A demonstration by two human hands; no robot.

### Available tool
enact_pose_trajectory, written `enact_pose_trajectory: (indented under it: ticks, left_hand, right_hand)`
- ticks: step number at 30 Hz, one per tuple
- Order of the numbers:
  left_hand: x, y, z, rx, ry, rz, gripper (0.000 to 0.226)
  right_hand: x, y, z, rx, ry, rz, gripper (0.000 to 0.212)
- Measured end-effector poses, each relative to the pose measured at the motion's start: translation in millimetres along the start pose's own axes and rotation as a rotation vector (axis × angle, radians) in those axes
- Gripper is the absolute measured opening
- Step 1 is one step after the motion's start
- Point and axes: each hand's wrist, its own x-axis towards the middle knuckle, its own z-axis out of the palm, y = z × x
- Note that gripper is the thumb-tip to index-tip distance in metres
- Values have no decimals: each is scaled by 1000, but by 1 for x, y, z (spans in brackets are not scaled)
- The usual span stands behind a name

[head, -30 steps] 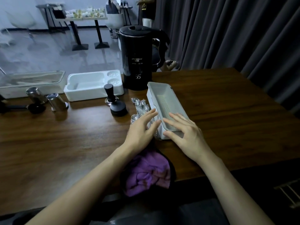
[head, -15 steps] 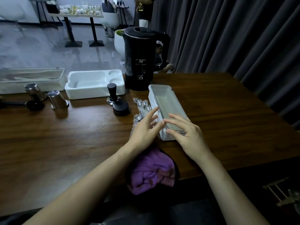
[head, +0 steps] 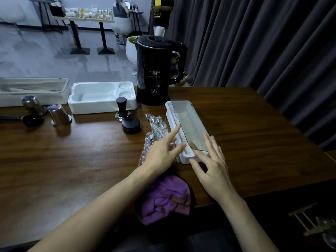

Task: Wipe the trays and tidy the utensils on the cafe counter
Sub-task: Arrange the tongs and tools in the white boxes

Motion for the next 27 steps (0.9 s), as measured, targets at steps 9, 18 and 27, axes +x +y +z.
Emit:
enact_pose_trajectory:
  ticks: [9,18,27]
  left_hand:
    - [2,-12,-2,-173,-15,-59,71]
    - [-8,-39,-34,430,351,-187,30]
    - [-17,-38,-59,512,60,-273,59]
  right_hand:
    - [11,17,0,155,151,203,64]
    - [18,33,15,664,162,351,97]
    - [16,38,19,678,145,290,95]
